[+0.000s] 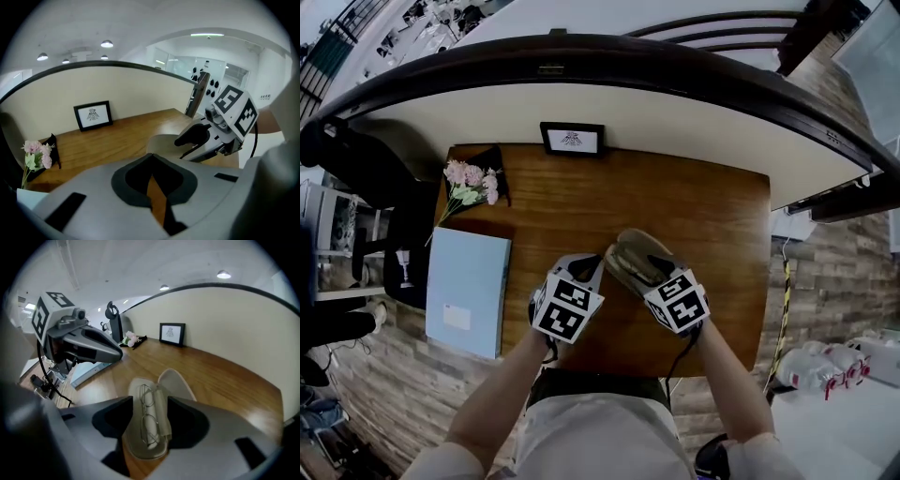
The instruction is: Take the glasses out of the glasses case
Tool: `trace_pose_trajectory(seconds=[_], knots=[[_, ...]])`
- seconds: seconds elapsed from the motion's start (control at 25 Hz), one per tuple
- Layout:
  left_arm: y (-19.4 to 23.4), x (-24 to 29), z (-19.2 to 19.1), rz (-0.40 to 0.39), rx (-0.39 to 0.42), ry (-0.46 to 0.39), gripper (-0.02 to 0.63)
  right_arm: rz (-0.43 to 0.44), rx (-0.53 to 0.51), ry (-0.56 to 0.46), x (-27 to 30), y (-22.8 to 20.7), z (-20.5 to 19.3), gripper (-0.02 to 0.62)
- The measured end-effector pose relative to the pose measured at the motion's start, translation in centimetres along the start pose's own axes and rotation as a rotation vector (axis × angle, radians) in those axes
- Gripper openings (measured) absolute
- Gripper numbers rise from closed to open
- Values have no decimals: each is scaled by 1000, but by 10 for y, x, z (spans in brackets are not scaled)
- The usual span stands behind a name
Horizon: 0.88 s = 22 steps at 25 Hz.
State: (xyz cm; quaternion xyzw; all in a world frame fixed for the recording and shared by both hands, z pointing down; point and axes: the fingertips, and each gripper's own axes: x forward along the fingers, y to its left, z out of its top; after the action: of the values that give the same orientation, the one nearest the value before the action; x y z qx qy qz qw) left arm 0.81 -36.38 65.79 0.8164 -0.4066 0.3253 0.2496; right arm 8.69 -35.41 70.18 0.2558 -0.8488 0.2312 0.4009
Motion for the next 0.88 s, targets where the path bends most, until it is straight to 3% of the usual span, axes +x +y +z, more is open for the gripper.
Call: trace_pose_trajectory(seconds=[0.2,0.52,0.88], knots=[[2,26,-32,-32,-41,72,2,5,-44,67,23,8,-12,232],[-7,44,-76,-53,-26,167,3,19,-99,179,44,25,-35,184],[-17,32,-79,-76,-40,178,2,-16,-143,276,56,34,-45,128]])
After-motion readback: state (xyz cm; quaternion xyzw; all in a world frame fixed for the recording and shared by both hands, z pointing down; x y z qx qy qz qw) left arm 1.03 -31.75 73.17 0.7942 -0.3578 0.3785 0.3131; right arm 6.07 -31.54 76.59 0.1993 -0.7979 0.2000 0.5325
